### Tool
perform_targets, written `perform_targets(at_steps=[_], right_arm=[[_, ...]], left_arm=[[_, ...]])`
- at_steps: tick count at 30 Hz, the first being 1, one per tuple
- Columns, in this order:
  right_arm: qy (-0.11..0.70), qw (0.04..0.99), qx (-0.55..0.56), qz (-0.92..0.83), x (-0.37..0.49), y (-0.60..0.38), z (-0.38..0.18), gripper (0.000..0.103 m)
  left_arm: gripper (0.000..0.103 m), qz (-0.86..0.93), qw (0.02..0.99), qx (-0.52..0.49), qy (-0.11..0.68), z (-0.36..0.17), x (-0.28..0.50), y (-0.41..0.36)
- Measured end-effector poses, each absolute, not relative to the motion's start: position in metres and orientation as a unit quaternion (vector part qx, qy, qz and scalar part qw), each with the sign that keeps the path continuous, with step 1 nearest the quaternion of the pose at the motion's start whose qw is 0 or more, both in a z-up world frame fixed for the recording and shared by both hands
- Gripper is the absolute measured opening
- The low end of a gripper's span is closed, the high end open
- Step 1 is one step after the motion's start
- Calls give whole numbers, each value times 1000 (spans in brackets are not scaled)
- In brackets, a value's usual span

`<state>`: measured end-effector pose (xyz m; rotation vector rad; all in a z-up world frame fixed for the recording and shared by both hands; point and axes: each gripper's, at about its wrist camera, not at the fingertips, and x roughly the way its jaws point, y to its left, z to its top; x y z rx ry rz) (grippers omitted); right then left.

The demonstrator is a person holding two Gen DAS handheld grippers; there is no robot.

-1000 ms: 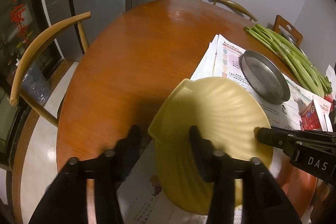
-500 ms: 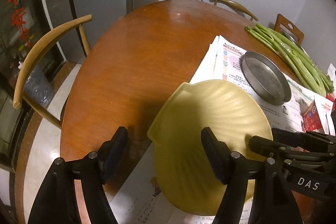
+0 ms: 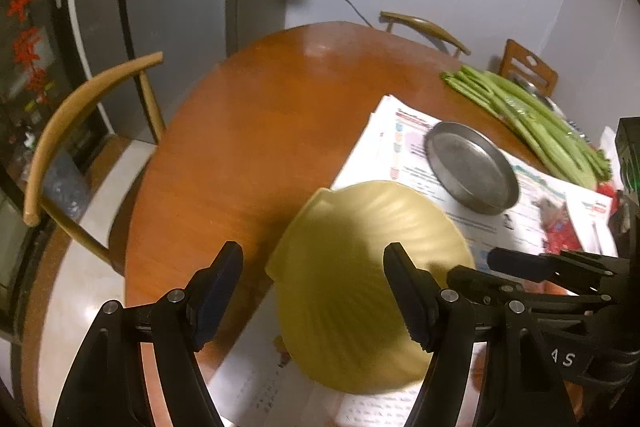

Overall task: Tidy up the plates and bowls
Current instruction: 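Lower the yellow plate onto the newspaper and open the left tool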

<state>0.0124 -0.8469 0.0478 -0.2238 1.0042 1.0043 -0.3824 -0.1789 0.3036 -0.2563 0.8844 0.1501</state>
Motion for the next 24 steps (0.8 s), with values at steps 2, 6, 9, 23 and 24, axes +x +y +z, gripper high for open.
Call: perform_targets(at_steps=[2, 6, 9, 23, 24], right_arm=[[455, 756, -103, 459, 11, -850, 51, 48], [442, 770, -110, 446, 6, -860, 58, 48], [437, 774, -100, 447, 5, -869, 63, 48], [442, 796, -73, 408, 8, -939, 64, 48], [444, 796, -70, 405, 9, -945, 63, 48]], left_arm=[[74, 75, 890, -123, 432, 303, -386, -177], [74, 74, 893, -105, 432, 307, -393, -184], [74, 63, 894, -97, 433, 311, -399, -187], [74, -25, 905, -59, 421, 318, -413, -234], [74, -29, 905, -57, 422, 318, -415, -238]])
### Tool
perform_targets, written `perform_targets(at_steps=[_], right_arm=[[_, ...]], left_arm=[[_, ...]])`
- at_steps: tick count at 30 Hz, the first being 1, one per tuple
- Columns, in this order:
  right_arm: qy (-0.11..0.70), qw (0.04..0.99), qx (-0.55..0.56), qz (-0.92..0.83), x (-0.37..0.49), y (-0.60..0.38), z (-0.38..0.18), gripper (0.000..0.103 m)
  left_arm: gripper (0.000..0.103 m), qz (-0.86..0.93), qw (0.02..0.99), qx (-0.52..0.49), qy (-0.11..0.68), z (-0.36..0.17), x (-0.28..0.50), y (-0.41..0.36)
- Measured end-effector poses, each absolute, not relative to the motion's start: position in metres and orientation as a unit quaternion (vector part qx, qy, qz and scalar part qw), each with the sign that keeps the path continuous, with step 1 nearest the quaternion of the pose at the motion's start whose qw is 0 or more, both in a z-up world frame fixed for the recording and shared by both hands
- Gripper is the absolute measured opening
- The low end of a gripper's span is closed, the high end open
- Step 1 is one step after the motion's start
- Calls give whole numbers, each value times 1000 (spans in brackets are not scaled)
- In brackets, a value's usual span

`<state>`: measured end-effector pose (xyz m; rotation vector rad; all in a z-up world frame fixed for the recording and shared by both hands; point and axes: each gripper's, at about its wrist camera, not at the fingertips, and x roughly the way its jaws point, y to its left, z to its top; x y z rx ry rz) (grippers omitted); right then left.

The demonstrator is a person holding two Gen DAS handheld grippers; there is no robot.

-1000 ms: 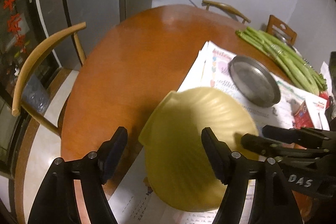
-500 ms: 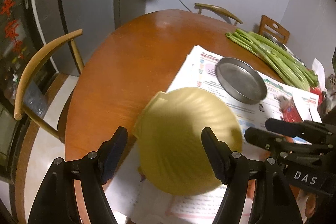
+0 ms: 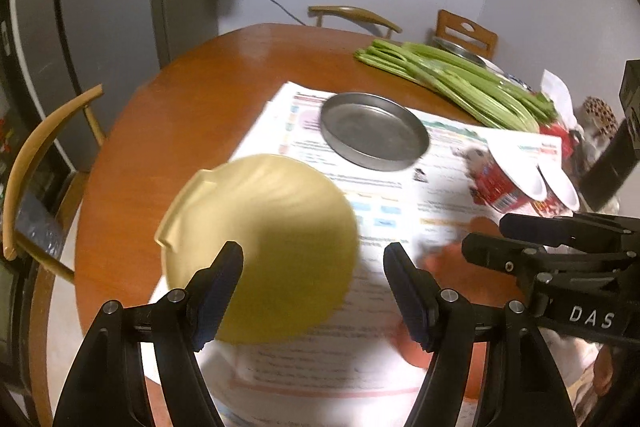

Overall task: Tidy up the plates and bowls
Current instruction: 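Lower the yellow plate onto the newspaper and open the left tool, then move the right tool to the orange bear plate and grasp its rim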

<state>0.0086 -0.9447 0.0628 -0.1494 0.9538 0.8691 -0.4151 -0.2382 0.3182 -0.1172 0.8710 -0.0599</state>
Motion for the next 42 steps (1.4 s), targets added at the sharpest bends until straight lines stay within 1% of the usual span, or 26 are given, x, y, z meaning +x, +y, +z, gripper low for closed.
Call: perform_targets(at_steps=[14, 20, 31, 35, 42], right_arm=[[463, 808, -13, 363, 25, -1019, 42, 48], [471, 809, -8, 351, 29, -1041, 31, 48], [500, 792, 13, 351, 39, -1064, 3, 48], [503, 786, 31, 358, 43, -1068, 3, 48], [506, 785, 14, 356, 46, -1059, 3, 48]], left_arm=[[74, -51, 898, -32, 436, 312, -433, -277], [74, -48, 889, -59, 452, 299, -428, -280], [74, -61, 886, -21, 458, 291, -430, -308], [74, -68, 880, -33, 469, 285, -426, -308], [74, -68, 876, -39, 476, 282, -419, -310]])
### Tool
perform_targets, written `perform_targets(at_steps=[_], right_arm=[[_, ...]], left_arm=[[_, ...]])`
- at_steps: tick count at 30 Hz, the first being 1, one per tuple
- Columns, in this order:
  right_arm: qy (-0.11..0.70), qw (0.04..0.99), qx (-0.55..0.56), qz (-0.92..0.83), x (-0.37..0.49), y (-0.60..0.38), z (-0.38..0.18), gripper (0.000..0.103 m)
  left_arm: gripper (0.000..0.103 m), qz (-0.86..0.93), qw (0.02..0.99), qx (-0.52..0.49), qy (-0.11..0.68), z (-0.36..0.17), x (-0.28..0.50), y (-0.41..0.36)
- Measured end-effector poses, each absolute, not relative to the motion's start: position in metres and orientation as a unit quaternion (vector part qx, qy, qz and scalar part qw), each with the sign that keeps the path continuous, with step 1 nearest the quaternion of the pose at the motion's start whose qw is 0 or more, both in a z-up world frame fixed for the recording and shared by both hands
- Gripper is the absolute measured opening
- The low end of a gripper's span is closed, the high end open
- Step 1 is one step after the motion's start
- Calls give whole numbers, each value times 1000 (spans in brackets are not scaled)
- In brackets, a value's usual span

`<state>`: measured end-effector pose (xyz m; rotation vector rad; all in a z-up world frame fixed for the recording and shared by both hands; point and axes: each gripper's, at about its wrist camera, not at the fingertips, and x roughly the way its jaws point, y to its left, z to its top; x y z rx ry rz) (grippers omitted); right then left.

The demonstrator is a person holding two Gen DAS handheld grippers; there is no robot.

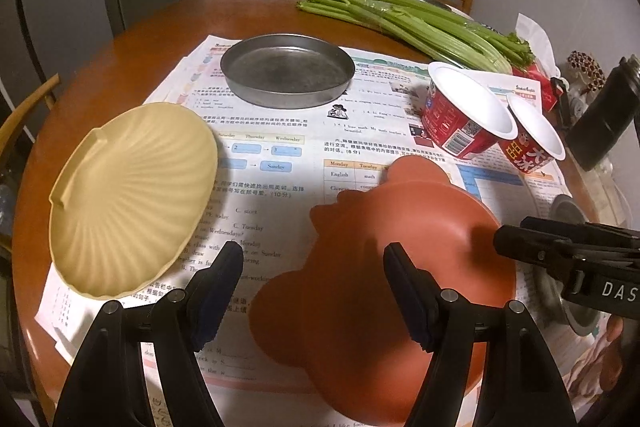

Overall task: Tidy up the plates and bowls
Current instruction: 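Move the right tool to the orange bear plate and grasp its rim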

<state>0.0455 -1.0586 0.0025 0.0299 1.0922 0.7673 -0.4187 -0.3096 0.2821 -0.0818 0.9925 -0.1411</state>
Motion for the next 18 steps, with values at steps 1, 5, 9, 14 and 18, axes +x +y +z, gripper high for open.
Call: perform_targets(at_steps=[1, 5, 9, 14, 18], right_arm=[[510, 784, 16, 355, 47, -1057, 2, 48], [521, 775, 9, 357, 49, -1051, -4, 48], [529, 770, 4, 357, 50, -1045, -8, 48], [528, 771, 5, 356, 52, -1042, -8, 48], [526, 772, -5, 357, 52, -1040, -8, 48]], left_arm=[[74, -69, 875, -39, 477, 281, -417, -310], [74, -71, 872, -36, 483, 279, -414, -313], [74, -74, 869, -38, 488, 276, -411, -312], [74, -78, 865, -39, 494, 273, -409, -313], [74, -81, 861, -33, 501, 269, -406, -317]])
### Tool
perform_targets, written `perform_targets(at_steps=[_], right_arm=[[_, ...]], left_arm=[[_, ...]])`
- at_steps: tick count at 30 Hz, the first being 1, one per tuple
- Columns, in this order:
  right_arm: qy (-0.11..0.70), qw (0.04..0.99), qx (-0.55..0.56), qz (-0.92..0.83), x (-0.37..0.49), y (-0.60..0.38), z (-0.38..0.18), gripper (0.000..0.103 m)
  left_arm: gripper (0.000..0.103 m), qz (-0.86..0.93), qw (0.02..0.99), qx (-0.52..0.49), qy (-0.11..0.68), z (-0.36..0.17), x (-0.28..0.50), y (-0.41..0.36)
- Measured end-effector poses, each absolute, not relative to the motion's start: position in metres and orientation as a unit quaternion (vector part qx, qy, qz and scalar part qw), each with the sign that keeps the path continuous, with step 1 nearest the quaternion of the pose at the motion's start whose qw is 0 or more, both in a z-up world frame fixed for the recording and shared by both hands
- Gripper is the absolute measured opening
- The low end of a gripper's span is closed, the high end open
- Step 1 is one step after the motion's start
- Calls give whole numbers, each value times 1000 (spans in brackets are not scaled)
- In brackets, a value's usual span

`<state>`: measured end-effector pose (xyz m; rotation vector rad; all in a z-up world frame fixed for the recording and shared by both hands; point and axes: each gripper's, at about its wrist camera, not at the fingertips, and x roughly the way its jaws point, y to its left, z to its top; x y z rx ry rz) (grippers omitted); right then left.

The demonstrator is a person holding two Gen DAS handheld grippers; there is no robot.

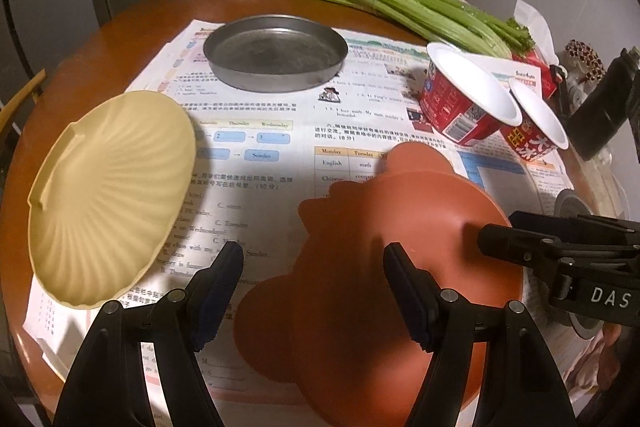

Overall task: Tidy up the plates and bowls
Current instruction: 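Move the right tool to the orange bear plate and grasp its rim, then lift the orange bear plate with the right tool over the yellow plate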

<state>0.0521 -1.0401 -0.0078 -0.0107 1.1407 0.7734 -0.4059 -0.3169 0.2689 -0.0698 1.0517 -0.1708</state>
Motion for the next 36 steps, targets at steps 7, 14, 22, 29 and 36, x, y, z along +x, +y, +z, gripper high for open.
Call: perform_targets(at_steps=[7, 14, 22, 29, 36], right_arm=[[533, 760, -13, 372, 50, -1030, -10, 43], [535, 764, -26, 359, 50, -1028, -13, 19], [536, 764, -24, 358, 51, -1031, -13, 16], [535, 764, -27, 360, 53, -1035, -9, 14], [539, 756, -10, 370, 55, -1045, -8, 13]], left_arm=[[55, -80, 862, -9, 500, 269, -403, -328], [37, -78, 867, 1, 492, 276, -407, -326], [18, -80, 872, 38, 481, 281, -413, -340], [18, -87, 865, 12, 495, 282, -410, -333], [17, -90, 866, 1, 491, 286, -414, -328]])
